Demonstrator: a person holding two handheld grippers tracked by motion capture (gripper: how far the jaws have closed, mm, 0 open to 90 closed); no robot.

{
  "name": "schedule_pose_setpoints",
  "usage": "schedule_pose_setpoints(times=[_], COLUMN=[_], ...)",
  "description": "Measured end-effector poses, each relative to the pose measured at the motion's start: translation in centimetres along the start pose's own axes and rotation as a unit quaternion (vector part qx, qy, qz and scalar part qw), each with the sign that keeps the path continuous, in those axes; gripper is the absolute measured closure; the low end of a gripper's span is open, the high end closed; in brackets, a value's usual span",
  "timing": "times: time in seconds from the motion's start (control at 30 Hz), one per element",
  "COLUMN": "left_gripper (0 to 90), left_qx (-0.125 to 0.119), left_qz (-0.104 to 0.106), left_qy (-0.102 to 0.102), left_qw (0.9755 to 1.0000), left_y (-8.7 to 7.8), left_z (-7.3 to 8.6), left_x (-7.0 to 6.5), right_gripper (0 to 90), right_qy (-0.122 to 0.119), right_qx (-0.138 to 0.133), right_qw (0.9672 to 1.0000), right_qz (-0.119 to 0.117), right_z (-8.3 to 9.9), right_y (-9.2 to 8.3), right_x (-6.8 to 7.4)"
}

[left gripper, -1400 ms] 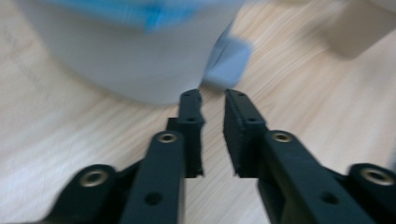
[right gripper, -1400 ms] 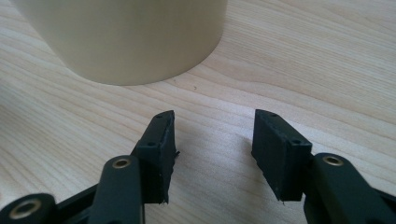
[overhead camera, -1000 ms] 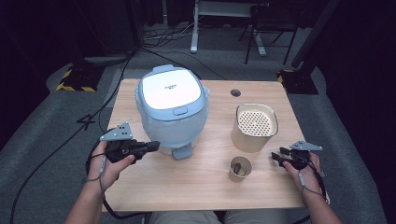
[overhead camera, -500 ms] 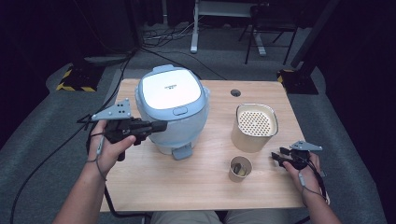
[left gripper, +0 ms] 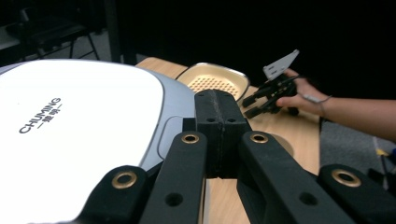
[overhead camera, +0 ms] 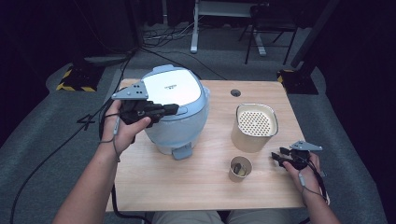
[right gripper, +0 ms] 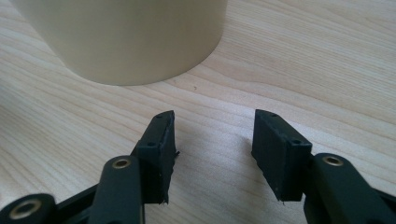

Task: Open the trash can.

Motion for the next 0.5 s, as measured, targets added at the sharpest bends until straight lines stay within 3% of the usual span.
schedule_pose_setpoints(times=[0.03,0.07,0.1,0.23,0.5], left_gripper=[90.0,90.0,90.0,90.0,90.0], left_qx=[0.012,0.012,0.03,0.044,0.047], left_qz=[-0.013,-0.013,-0.036,-0.059,-0.06], left_qy=[0.004,0.004,0.011,0.005,0.001], left_qw=[0.9998,0.9998,0.9988,0.9973,0.9971], left_y=[0.4,0.4,0.9,1.8,2.5], left_z=[0.0,0.0,0.2,0.6,0.8], left_x=[0.2,0.2,0.6,1.0,1.3], right_gripper=[49.6,49.6,49.6,49.5,49.5], right_qy=[0.001,0.001,0.001,0.001,0.001], right_qx=[0.0,0.0,0.0,0.0,0.0], right_qw=[1.0,1.0,1.0,1.0,1.0], right_qz=[0.0,0.0,-0.001,0.0,0.0], right_z=[0.0,0.0,0.0,0.0,0.0], right_y=[0.0,0.0,0.0,0.0,0.0], right_x=[0.0,0.0,0.0,0.0,0.0])
Point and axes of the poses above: each handheld gripper's, and its own axes: y roughly forward along the jaws, z roughly out of its underside, x roughly to its left, the point moved 6 cm from there along y, roughly forward along the jaws, and after that the axes turned 5 degrees about z, right-handed, at the moved point
